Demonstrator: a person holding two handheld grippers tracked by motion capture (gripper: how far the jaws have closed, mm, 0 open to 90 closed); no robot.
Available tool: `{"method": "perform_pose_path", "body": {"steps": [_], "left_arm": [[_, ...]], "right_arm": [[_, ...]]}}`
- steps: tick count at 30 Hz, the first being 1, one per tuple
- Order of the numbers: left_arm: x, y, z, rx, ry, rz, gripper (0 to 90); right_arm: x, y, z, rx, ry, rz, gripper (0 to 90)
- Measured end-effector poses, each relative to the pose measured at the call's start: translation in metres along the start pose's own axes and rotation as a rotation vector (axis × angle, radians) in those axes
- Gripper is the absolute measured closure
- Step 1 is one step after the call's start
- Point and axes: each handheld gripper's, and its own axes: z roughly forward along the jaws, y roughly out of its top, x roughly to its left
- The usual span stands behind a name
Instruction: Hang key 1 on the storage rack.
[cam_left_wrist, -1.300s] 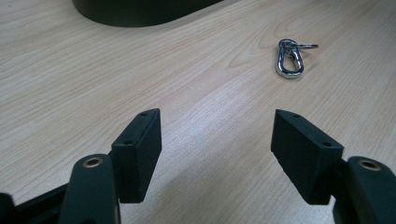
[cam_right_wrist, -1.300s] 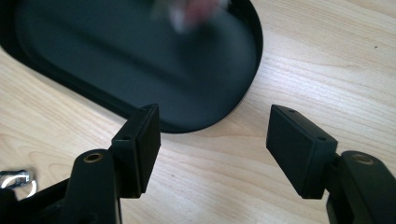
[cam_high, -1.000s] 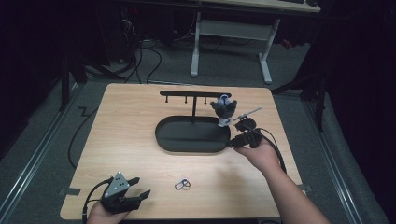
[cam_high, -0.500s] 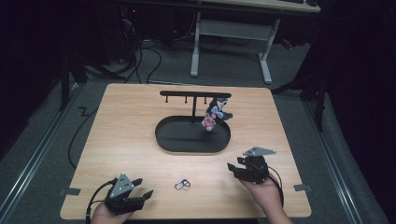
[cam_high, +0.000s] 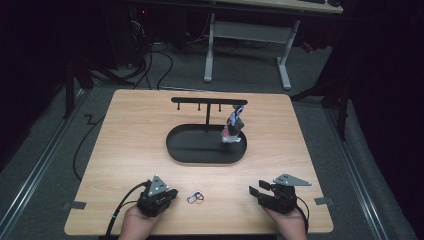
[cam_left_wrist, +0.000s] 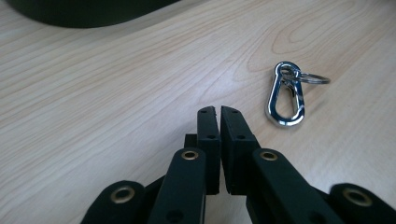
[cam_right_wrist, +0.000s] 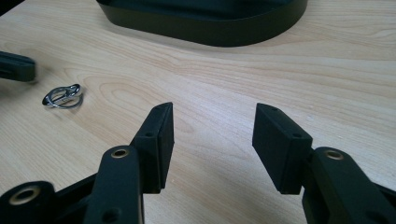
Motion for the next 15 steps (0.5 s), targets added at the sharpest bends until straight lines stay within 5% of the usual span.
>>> {"method": "perform_pose_path", "body": {"steps": [15], "left_arm": [[-0.066, 0.036, 0.042, 0.036, -0.13, 0.101, 84.8]], "right_arm": [[-0.007, -0.001, -0.001, 0.009, 0.055, 0.005, 47.9]]}}
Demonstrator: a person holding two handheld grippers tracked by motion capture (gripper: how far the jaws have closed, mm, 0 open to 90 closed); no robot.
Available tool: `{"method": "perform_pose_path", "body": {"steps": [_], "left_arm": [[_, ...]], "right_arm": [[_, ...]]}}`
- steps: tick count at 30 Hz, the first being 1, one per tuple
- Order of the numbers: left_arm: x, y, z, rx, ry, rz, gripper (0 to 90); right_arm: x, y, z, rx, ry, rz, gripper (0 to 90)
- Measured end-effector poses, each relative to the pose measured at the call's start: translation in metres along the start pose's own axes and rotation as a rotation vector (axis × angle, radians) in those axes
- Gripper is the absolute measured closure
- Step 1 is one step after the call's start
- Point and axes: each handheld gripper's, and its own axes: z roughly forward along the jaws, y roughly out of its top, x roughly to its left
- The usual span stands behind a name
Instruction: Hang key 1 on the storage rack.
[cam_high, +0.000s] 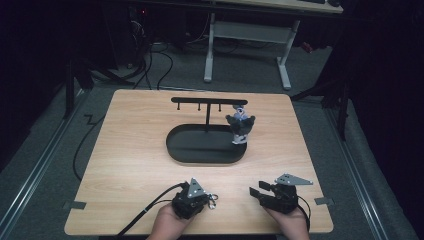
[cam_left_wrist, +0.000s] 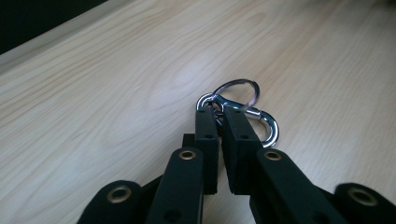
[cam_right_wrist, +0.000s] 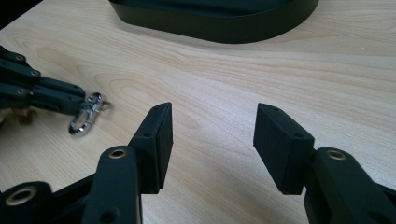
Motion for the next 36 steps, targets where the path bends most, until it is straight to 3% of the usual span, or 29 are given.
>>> {"method": "perform_pose_path", "body": {"steps": [2, 8, 9, 13, 17, 19, 20, 22, 23, 25, 26, 27, 28, 29, 30, 32, 36], "left_arm": [[-0.012, 0.011, 0.013, 0.003, -0.025, 0.02, 84.6], [-0.032, 0.025, 0.031, 0.001, -0.074, 0.046, 83.9], [-0.039, 0.029, 0.035, 0.001, -0.098, 0.055, 83.3], [-0.045, 0.025, 0.031, -0.014, -0.118, 0.057, 79.6], [-0.04, 0.017, 0.02, -0.033, -0.113, 0.058, 75.3], [-0.022, 0.006, 0.003, -0.052, -0.066, 0.042, 72.3], [-0.022, 0.006, 0.003, -0.052, -0.066, 0.042, 71.6], [-0.003, -0.004, -0.012, -0.061, -0.025, 0.011, 69.4], [0.018, -0.017, -0.029, -0.068, 0.008, -0.019, 66.4], [0.037, -0.034, -0.049, -0.07, 0.082, -0.035, 65.0], [0.037, -0.034, -0.049, -0.07, 0.082, -0.035, 64.1], [0.049, -0.047, -0.065, -0.081, 0.118, -0.057, 63.3], [0.049, -0.047, -0.065, -0.081, 0.118, -0.057, 62.2], [0.059, -0.061, -0.08, -0.119, 0.156, -0.088, 61.6], [0.062, -0.068, -0.086, -0.139, 0.165, -0.111, 61.2], [0.068, -0.08, -0.09, -0.158, 0.165, -0.15, 61.0], [0.068, -0.081, -0.091, -0.144, 0.168, -0.113, 59.1]], "right_arm": [[-0.001, 0.0, 0.0, 0.004, 0.004, -0.001, 47.8], [-0.002, -0.001, 0.001, 0.012, 0.014, -0.007, 47.8], [-0.002, -0.001, 0.001, 0.019, 0.016, -0.008, 47.8], [-0.002, -0.001, 0.001, 0.021, 0.018, -0.005, 47.5], [-0.001, -0.003, -0.001, 0.023, 0.016, 0.0, 47.0], [0.003, -0.006, -0.003, 0.019, 0.018, 0.005, 46.9], [0.003, -0.006, -0.003, 0.019, 0.018, 0.005, 46.9], [0.006, -0.008, -0.005, 0.018, 0.027, 0.004, 48.7], [0.01, -0.009, -0.006, 0.018, 0.046, 0.002, 58.0], [0.012, -0.01, -0.008, 0.019, 0.061, 0.007, 68.1], [0.015, -0.011, -0.008, 0.022, 0.063, 0.008, 74.9], [0.018, -0.012, -0.008, 0.03, 0.063, 0.003, 80.1], [0.018, -0.012, -0.008, 0.03, 0.063, 0.003, 80.1], [0.026, -0.012, -0.005, 0.042, 0.077, -0.025, 85.5], [0.03, -0.013, -0.003, 0.05, 0.084, -0.04, 86.5], [0.04, -0.012, 0.003, 0.075, 0.106, -0.083, 87.6], [0.056, -0.012, 0.016, 0.126, 0.138, -0.133, 87.8]]}}
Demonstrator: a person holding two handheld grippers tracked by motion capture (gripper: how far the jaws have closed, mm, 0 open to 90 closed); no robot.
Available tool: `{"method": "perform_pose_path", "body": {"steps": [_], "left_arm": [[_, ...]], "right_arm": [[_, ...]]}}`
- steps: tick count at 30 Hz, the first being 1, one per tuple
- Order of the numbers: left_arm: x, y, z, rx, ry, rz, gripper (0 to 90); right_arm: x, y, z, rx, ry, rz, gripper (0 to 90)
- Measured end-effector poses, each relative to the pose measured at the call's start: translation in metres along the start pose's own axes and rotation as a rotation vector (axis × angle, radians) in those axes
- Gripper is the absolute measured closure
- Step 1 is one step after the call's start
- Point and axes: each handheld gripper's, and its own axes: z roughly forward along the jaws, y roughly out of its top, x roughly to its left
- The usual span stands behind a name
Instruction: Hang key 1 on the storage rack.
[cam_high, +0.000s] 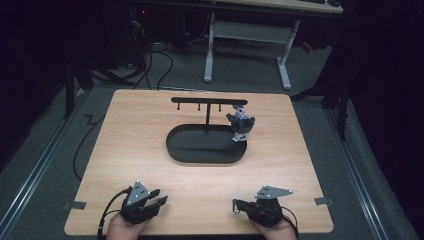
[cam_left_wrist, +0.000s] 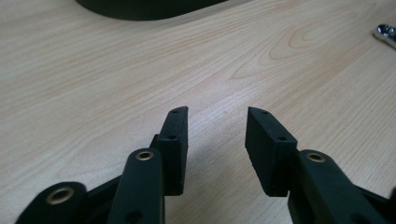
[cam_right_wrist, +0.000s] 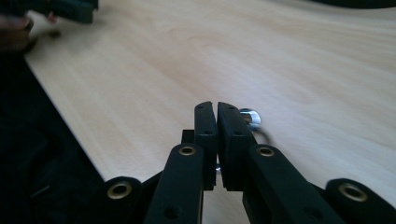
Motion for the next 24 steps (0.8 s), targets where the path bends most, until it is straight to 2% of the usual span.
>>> {"method": "perform_pose_path", "body": {"steps": [1, 4, 5, 7, 10, 13, 14, 16, 19, 22, 23, 24], "left_arm": [[0.002, 0.001, -0.001, -0.006, -0.007, 0.001, 59.0], [0.002, 0.002, -0.001, -0.011, -0.019, -0.005, 58.7], [0.002, 0.002, -0.001, -0.012, -0.019, 0.002, 58.3], [0.001, 0.002, -0.002, -0.006, -0.02, 0.023, 58.1], [0.001, 0.002, -0.002, -0.008, -0.029, 0.018, 57.8], [0.002, 0.003, -0.001, -0.002, -0.033, 0.023, 57.7], [0.002, 0.003, -0.001, -0.002, -0.034, 0.022, 57.5], [0.001, 0.002, 0.0, 0.001, -0.037, 0.021, 57.3], [0.001, 0.002, 0.001, 0.003, -0.039, 0.022, 57.2], [0.001, 0.002, 0.002, 0.004, -0.04, 0.021, 56.9], [0.001, 0.002, 0.003, 0.007, -0.041, 0.022, 56.7], [0.001, 0.002, 0.003, 0.009, -0.043, 0.022, 56.7]], "right_arm": [[0.01, 0.001, 0.011, 0.043, 0.014, -0.051, 87.5], [0.014, 0.002, 0.019, 0.071, 0.007, -0.074, 86.9], [0.012, 0.002, 0.021, 0.079, -0.015, -0.066, 86.8], [0.01, 0.002, 0.021, 0.077, -0.022, -0.061, 86.7], [-0.003, -0.001, 0.014, 0.063, -0.059, -0.007, 86.0], [-0.01, -0.003, 0.009, 0.065, -0.106, 0.001, 85.8], [-0.019, -0.004, 0.003, 0.049, -0.126, 0.038, 85.0], [-0.025, -0.005, -0.001, 0.041, -0.15, 0.062, 84.8], [-0.03, -0.007, -0.006, 0.022, -0.151, 0.082, 83.2], [-0.027, -0.006, -0.008, 0.012, -0.136, 0.08, 82.9], [-0.02, -0.005, -0.006, 0.013, -0.1, 0.065, 82.3], [-0.017, -0.005, -0.003, 0.013, -0.085, 0.054, 82.1]]}}
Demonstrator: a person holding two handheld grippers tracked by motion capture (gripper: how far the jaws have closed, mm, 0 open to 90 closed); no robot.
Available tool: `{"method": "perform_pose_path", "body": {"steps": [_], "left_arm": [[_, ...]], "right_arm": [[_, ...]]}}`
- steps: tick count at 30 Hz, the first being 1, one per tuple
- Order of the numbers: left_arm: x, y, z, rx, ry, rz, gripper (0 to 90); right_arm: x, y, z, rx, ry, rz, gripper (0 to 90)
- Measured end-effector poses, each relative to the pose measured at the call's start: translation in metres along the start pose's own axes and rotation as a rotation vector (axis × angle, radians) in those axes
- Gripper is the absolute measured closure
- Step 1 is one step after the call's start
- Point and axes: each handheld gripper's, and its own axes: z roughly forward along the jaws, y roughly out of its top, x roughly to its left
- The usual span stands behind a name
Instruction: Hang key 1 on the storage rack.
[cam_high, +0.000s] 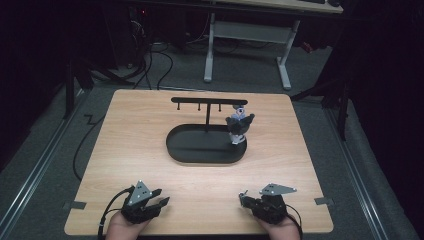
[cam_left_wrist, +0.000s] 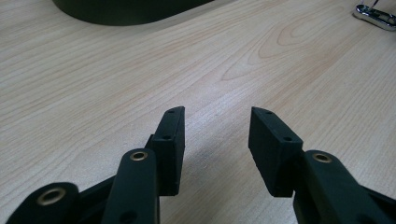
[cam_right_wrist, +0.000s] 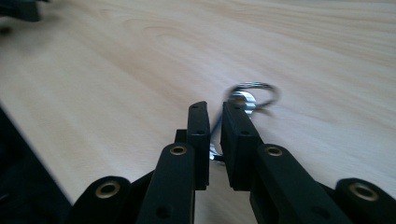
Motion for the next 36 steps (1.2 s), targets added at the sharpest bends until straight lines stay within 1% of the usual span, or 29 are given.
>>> {"method": "perform_pose_path", "body": {"steps": [1, 2, 4, 5, 9, 10, 11, 13, 14, 17, 18, 19, 20, 21, 24, 26, 27, 28, 29, 30, 31, 32, 33, 34, 35, 36], "left_arm": [[0.0, 0.0, 0.0, 0.0, 0.0, 0.0, 56.7], [0.0, 0.0, 0.0, 0.001, -0.002, -0.001, 56.7], [0.0, 0.0, 0.001, 0.001, -0.003, -0.001, 56.7], [0.0, 0.0, 0.0, 0.0, -0.003, 0.0, 56.7], [0.0, 0.0, 0.0, -0.002, -0.003, -0.001, 56.5], [0.001, 0.0, 0.0, -0.003, -0.003, -0.002, 56.5], [0.001, 0.0, 0.0, -0.003, -0.004, -0.005, 56.5], [0.001, 0.0, 0.0, -0.001, -0.005, -0.007, 56.5], [0.0, 0.0, 0.0, -0.003, -0.006, -0.005, 56.5], [0.0, 0.0, -0.001, -0.003, -0.007, -0.003, 56.5], [0.0, 0.0, -0.001, -0.003, -0.007, -0.003, 56.5], [0.0, 0.0, -0.001, -0.003, -0.008, -0.003, 56.5], [0.0, 0.0, -0.001, -0.003, -0.007, -0.003, 56.5], [0.0, 0.0, -0.001, -0.004, -0.008, -0.003, 56.4], [0.001, -0.001, -0.001, -0.004, -0.007, -0.007, 56.1], [0.001, -0.001, -0.002, -0.005, -0.005, -0.011, 55.7], [0.001, -0.001, -0.002, -0.007, -0.004, -0.013, 54.7], [0.001, -0.001, -0.002, -0.007, -0.002, -0.012, 54.3], [0.001, 0.0, -0.003, -0.01, 0.0, -0.013, 53.4], [0.001, 0.0, -0.003, -0.01, 0.0, -0.013, 53.0], [0.001, 0.0, -0.003, -0.015, 0.001, -0.015, 52.6], [0.002, 0.0, -0.004, -0.018, 0.002, -0.016, 52.6], [0.003, 0.001, -0.006, -0.022, -0.003, -0.016, 52.4], [0.003, 0.001, -0.007, -0.022, -0.004, -0.013, 52.4], [0.003, 0.001, -0.007, -0.022, -0.004, -0.013, 52.4], [0.004, 0.002, -0.008, -0.03, 0.002, -0.01, 52.4]], "right_arm": [[0.0, 0.0, 0.0, 0.0, 0.0, 0.0, 82.1], [0.009, 0.001, 0.007, 0.018, 0.01, -0.035, 81.8], [0.01, 0.002, 0.008, 0.025, 0.01, -0.042, 81.8], [0.012, 0.003, 0.013, 0.038, 0.008, -0.05, 81.8], [0.01, 0.003, 0.015, 0.051, -0.003, -0.05, 81.8], [0.008, 0.002, 0.014, 0.048, -0.006, -0.045, 81.8], [0.004, 0.001, 0.011, 0.047, -0.023, -0.033, 81.7], [0.002, 0.0, 0.01, 0.045, -0.031, -0.031, 81.7], [-0.004, -0.001, 0.005, 0.044, -0.058, -0.014, 81.5], [-0.014, -0.003, 0.001, 0.036, -0.086, 0.016, 81.6], [-0.014, -0.003, 0.001, 0.036, -0.086, 0.016, 81.6], [-0.023, -0.004, -0.002, 0.033, -0.104, 0.033, 81.6], [-0.026, -0.005, -0.003, 0.034, -0.111, 0.048, 81.5], [-0.028, -0.005, -0.003, 0.033, -0.114, 0.045, 81.5], [-0.032, -0.005, -0.004, 0.035, -0.114, 0.06, 80.6], [-0.032, -0.005, -0.005, 0.035, -0.117, 0.056, 80.3], [-0.03, -0.004, -0.006, 0.027, -0.12, 0.042, 78.3], [-0.03, -0.004, -0.007, 0.028, -0.123, 0.039, 77.6], [-0.029, -0.003, -0.009, 0.021, -0.13, 0.04, 76.7], [-0.029, -0.003, -0.009, 0.021, -0.13, 0.04, 76.7], [-0.03, -0.002, -0.012, 0.024, -0.134, 0.036, 73.5], [-0.03, -0.002, -0.012, 0.024, -0.134, 0.036, 73.5], [-0.033, 0.002, -0.014, 0.054, -0.154, 0.005, 72.6], [-0.033, 0.003, -0.015, 0.065, -0.159, 0.008, 71.9], [-0.033, 0.003, -0.015, 0.065, -0.159, 0.008, 71.9], [-0.035, 0.005, -0.016, 0.077, -0.167, 0.001, 71.0]]}}
